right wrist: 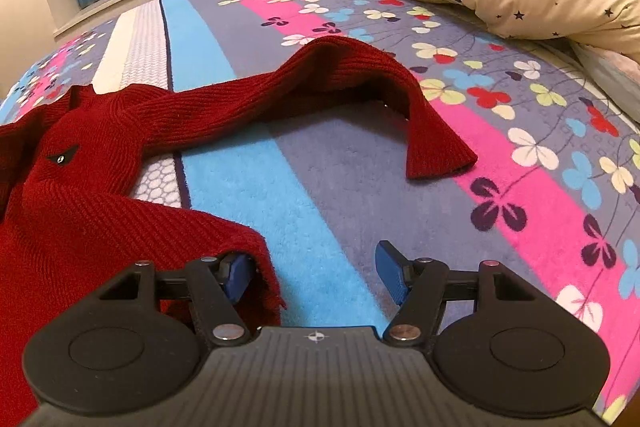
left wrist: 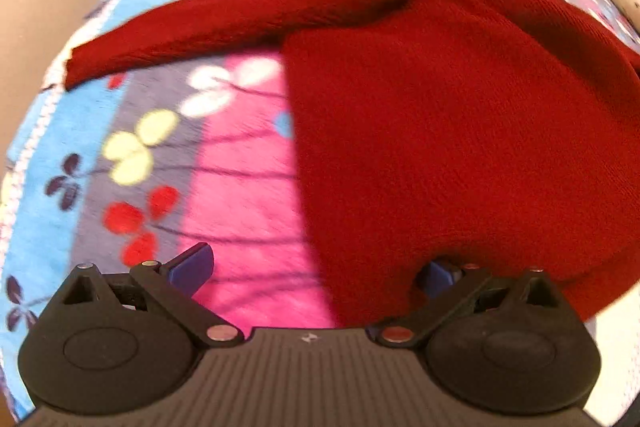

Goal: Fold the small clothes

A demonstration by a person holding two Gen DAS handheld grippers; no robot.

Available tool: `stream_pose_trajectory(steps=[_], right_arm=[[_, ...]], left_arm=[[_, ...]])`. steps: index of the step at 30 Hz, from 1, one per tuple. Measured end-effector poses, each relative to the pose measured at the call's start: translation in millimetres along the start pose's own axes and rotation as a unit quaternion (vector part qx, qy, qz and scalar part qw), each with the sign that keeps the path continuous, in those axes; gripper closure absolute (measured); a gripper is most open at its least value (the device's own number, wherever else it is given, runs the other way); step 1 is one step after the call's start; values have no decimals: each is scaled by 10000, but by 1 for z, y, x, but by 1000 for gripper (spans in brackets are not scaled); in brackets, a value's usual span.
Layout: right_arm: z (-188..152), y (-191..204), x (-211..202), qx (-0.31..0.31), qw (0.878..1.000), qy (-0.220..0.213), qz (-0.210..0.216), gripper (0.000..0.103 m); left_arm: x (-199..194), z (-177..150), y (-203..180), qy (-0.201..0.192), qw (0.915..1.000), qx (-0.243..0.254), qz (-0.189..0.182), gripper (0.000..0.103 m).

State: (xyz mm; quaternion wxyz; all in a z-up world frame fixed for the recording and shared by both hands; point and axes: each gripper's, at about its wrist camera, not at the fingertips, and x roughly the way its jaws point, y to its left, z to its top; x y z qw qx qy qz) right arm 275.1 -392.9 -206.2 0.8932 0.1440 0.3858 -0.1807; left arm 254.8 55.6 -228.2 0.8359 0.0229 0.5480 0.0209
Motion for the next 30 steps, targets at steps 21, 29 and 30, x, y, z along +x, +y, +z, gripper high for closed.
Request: stream_pose_trajectory(steps=[21,29,30], right_arm=[[-18,-26,21,822,9957,301,296,30],[-50,14,18,-423,9968,-122,669,77],[-51,21,18,-615,9963,-248,555,81]], left_arm=[[15,-9,26,168,9930,-1114,350,0],[17,-12,2,99,9952,-971,91,0],[16,-12,-2,31,9960,-880,131,6]])
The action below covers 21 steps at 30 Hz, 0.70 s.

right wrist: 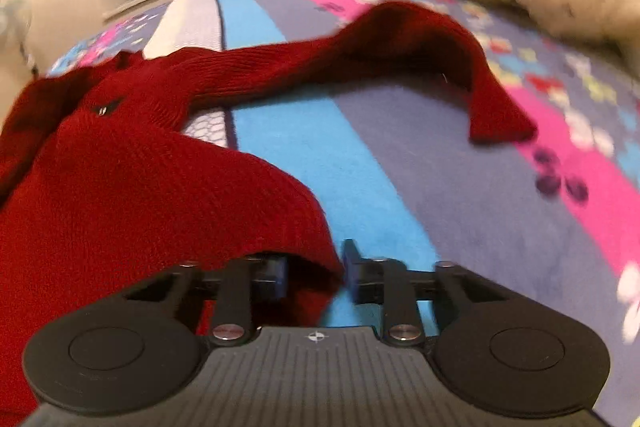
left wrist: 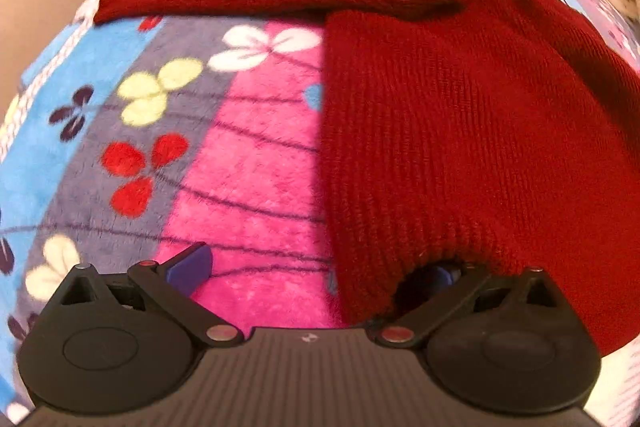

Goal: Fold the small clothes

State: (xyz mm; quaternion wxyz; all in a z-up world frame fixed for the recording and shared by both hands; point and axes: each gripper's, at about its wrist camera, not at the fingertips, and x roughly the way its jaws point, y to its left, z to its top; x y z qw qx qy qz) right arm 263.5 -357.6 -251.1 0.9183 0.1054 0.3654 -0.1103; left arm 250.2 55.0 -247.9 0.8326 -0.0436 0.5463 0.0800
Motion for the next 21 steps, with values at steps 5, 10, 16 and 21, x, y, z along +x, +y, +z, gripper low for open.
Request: stream_pose_trajectory(steps=[5,10,16,21], right_arm=[[8,8,-5,-373,9983,-224,-397,97],[17,2,-55,-672,9967,-346,-302,98],[23,4,-156,-1216,9911,-521,174,99],[1,10,-231,-1799,9810,-628,358,99]], left_arm=[[-24,-2,-6,-149,9986,467,-176,93],[-69,1,9,-559,9937,969,76,100],[-124,-11,48,-874,9882,1217,326,100],[-127,-51,90,-544,9921,1045,436,100]])
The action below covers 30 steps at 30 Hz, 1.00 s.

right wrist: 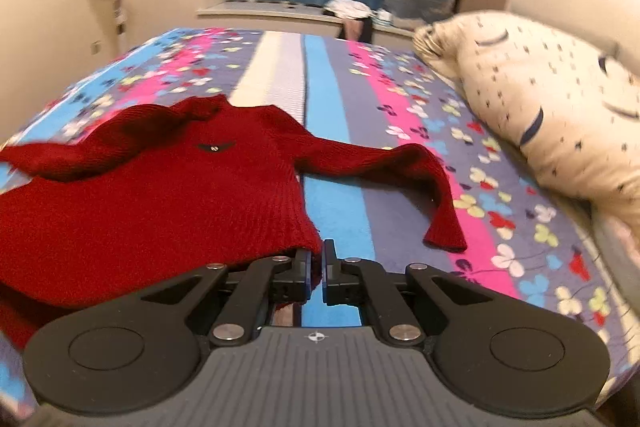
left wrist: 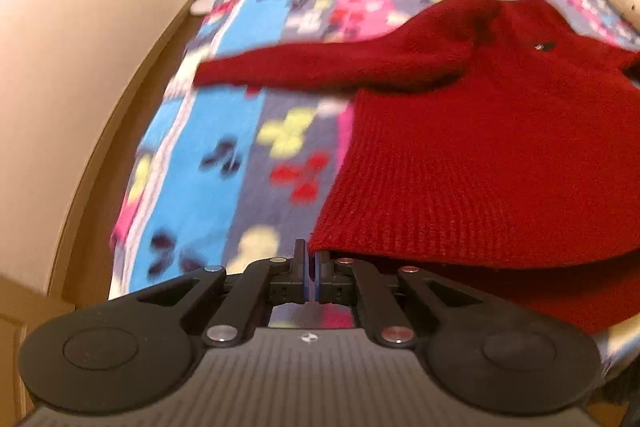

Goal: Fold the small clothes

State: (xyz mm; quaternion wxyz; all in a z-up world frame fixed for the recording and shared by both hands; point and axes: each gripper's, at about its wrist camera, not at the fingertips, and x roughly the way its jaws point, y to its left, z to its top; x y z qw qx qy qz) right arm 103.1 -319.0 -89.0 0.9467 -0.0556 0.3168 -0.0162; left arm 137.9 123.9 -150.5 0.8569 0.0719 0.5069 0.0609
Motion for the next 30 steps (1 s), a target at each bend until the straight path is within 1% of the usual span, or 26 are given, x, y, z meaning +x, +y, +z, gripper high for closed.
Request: stream_pose_trajectory(steps=[1,2,3,5,7,9,15,20,24,27,30], right_arm=[[-7,3,-4,-147,9998,119,-35,99],[-19,6,0,-250,9990,375,-62,99],[-33,8,10,-318,9968,729,-58,99],[-66,12,39,-272,9883,1498,25,99],[-88,17,56,-275,9837,1774,92,99],[-96,20,60,-301,9828,1819,24,99],[-88,17,54,-224,9853,1694,18,99],[-83,15,47,-250,9875,1557,-27,100],[-78,9,34,-231,9885,1497,-37,101],[-77,6,24,-295,9896,1410,-24,101],[-87,9,31,-369,9867,1581,-83,101]], left_arm=[[6,-10,4,101,9999,-32,-32,100],[14,-19,5,169,9998,-37,-75,100],[22,-25,3,238,9996,15,-119,100],[35,-36,-6,361,9991,196,-100,100],[35,-43,-14,345,9987,388,1,100],[31,-44,-16,287,9985,461,13,100],[16,-43,-9,91,9993,328,-136,100],[3,-44,-13,-53,9989,432,-170,100],[-8,-47,-10,-123,9990,381,-221,100],[-8,-50,-10,-98,9989,393,-237,100],[5,-57,-14,57,9988,446,-174,100]])
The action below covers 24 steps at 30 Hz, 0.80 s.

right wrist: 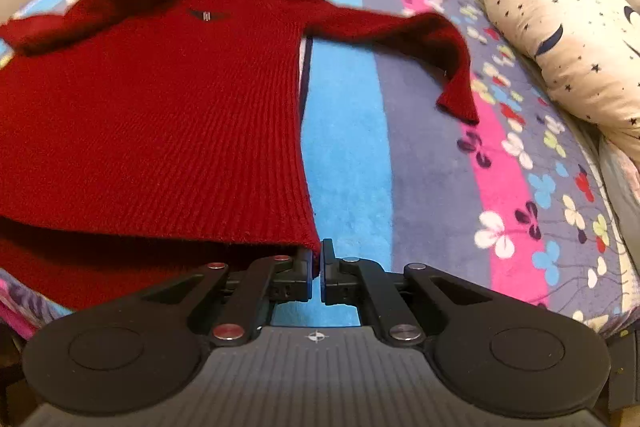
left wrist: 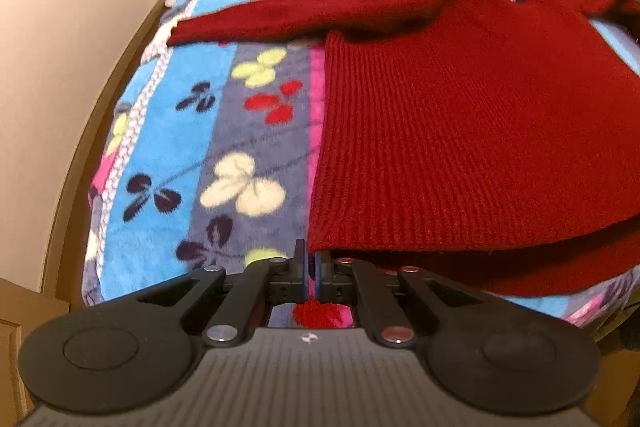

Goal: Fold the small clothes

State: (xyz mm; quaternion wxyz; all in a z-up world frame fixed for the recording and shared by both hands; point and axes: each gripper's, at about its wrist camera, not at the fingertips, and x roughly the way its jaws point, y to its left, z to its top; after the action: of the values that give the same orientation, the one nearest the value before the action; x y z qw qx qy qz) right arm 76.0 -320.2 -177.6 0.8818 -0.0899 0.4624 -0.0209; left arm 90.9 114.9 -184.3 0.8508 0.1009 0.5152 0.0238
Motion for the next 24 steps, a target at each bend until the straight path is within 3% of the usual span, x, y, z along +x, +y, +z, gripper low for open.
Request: stream_pose_trajectory(steps=[4,5,6,7,8,9,12,15,18,22,23,24], right_arm=[[-11,9,17,-291,9988,393,87,95],[-13,7,14,-265,9983,506,80,92],[-15,4,10,-247,9979,596,79,81],[-17,-2,3,-218,9977,633,112,74],[-19,-9,-5,-135,9980,607,146,59],[-19,-16,-13,-24,9983,567,156,54],[-14,-38,-24,464,9973,412,390,53],[3,-53,-10,1166,9900,277,746,53],[20,-60,23,1703,9795,218,1055,51],[29,-56,77,2237,9633,714,1298,45],[28,-52,88,2261,9617,849,1298,44],[27,-47,98,2267,9597,1017,1315,44]], left_arm=[[4,-7,-3,136,9998,103,-98,91],[1,-9,-2,185,9997,119,-133,82],[-3,-12,1,213,9995,114,-199,70],[-8,-16,5,206,9993,94,-296,64],[-12,-19,9,167,9992,74,-364,56],[-15,-21,13,120,9991,43,-414,50],[-14,-14,23,-16,9982,-264,-546,32],[-3,5,28,-107,9940,-749,-784,23],[19,22,23,14,9896,-1004,-1033,19],[59,34,5,640,9868,-1029,-1073,19],[64,35,3,776,9857,-1057,-1061,19],[64,36,-1,795,9863,-1053,-994,28]])
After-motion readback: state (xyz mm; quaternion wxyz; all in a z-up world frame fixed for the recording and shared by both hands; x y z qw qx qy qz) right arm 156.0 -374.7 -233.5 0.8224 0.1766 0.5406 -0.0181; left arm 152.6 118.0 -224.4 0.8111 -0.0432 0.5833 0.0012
